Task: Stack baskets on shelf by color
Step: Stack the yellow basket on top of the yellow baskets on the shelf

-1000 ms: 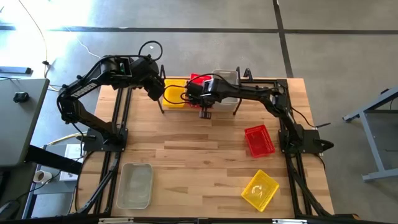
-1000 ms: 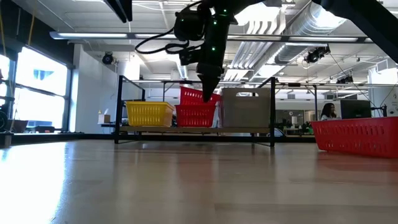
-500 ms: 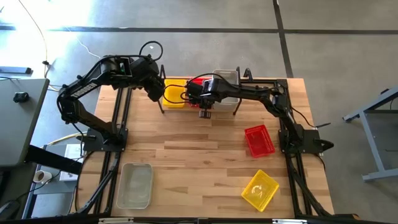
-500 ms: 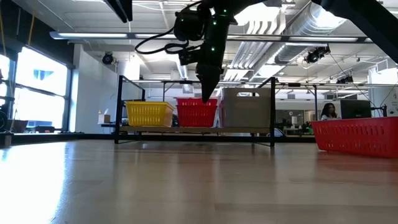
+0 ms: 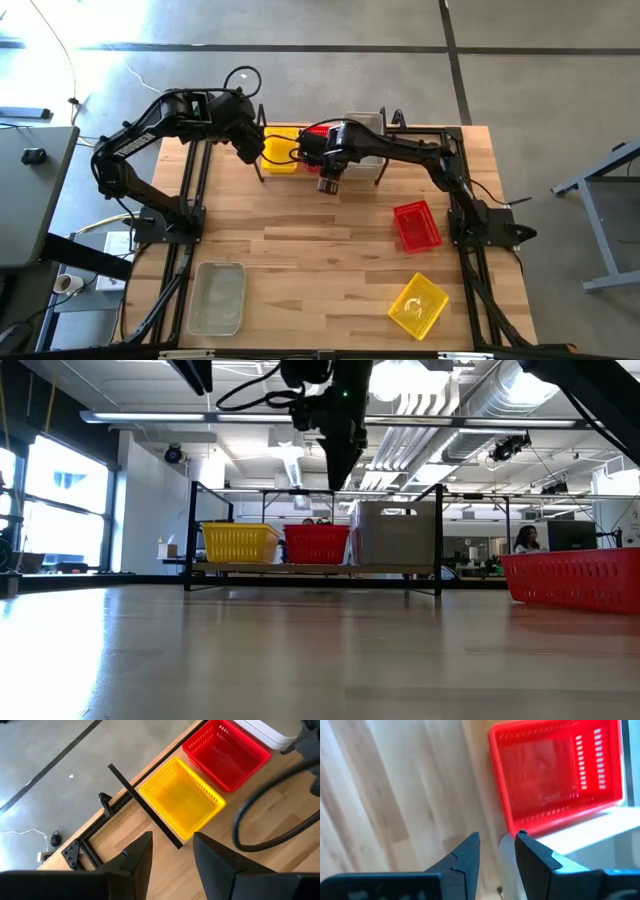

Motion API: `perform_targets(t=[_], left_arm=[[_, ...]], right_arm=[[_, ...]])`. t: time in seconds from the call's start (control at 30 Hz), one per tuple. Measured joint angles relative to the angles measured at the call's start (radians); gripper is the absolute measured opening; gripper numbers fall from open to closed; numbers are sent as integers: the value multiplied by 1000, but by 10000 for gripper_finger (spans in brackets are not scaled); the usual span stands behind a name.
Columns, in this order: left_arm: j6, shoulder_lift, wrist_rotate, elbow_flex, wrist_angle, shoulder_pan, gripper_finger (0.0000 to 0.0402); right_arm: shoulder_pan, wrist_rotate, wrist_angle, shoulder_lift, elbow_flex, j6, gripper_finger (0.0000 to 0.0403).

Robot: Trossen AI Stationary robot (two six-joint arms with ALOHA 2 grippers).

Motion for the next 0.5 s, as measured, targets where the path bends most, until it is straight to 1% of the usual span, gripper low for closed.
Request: perform_targets(t=[0.17, 0.3, 0.33, 0.43, 0.5], left_arm=[[14, -15, 12, 0, 0, 0, 131], [22, -16, 14, 0, 0, 0, 131], [24, -16, 15, 0, 0, 0, 131], [48, -16, 31, 0, 0, 0, 131], [55, -16, 41, 0, 0, 0, 131]], right_arm=[[43, 13, -107, 0, 8, 99, 110], [97, 112, -214, 0, -2, 211, 110], [112, 134, -216, 0, -3, 239, 110], [158, 138, -205, -16, -2, 290, 110], [187, 166, -211, -23, -1, 339, 110]])
